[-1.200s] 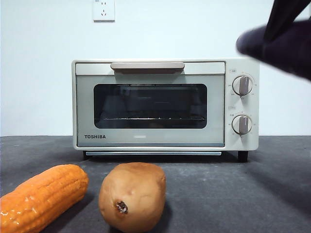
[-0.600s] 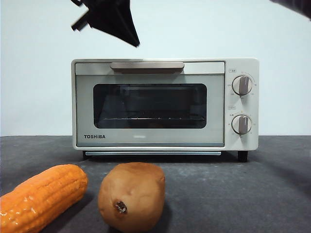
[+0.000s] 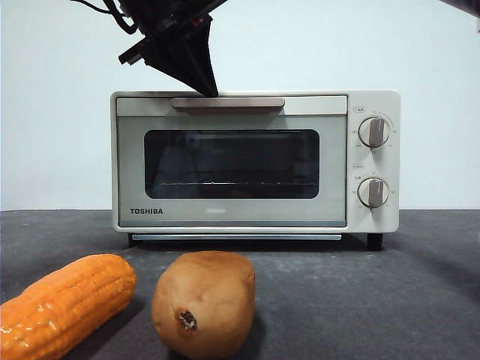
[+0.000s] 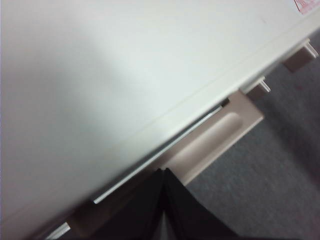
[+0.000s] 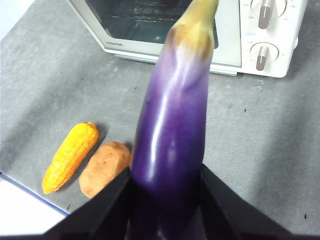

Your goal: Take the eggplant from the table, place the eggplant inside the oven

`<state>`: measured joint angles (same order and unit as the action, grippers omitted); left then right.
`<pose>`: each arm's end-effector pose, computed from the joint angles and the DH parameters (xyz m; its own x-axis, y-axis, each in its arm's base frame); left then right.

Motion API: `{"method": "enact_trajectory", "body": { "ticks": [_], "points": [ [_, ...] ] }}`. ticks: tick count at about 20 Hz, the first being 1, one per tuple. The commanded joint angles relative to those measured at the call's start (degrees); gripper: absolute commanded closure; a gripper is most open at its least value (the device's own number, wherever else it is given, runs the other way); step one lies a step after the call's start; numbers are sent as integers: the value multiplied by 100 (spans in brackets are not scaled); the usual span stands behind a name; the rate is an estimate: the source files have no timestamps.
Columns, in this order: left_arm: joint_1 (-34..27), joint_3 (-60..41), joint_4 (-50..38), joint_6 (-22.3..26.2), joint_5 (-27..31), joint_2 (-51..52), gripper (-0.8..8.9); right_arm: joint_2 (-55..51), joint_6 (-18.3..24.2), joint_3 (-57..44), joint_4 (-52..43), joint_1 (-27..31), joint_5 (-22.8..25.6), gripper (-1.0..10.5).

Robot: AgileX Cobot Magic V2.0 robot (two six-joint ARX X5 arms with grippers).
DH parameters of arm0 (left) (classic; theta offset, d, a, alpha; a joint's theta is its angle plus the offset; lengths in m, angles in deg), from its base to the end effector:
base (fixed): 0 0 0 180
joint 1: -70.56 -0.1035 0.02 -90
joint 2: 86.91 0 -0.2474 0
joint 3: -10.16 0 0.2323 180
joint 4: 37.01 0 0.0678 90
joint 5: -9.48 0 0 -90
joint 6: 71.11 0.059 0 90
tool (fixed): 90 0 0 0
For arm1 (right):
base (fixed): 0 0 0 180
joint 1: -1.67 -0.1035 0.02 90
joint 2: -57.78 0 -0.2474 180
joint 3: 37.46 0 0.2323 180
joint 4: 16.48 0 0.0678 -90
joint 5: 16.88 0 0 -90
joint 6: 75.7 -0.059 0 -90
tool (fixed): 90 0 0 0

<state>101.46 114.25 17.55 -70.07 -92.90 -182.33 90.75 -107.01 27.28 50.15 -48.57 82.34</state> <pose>0.3027 -0.1959 0.2948 0.4733 -0.5331 -0.7013 0.6407 0.7547 -0.1413 0.0798 0.0811 0.2884 0.6412 0.5202 -0.5642 -0.3865 0.8541 0.3482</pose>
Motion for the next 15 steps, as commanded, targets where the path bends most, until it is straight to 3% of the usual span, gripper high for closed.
{"method": "enact_trajectory", "body": {
  "ticks": [1,7,10,15],
  "points": [
    [125,72,503,133,-105,-164,810,11,44,114,-66,-61,28,880],
    [452,138,1668,160,-332,-157,810,28,173,114,-210,-63,-122,880],
    [603,310,2297,308,-332,-98,810,70,472,114,-420,-63,-498,880],
    [658,328,2603,343,-411,372,810,413,973,116,-960,-63,-1303,880]
  ]
}}
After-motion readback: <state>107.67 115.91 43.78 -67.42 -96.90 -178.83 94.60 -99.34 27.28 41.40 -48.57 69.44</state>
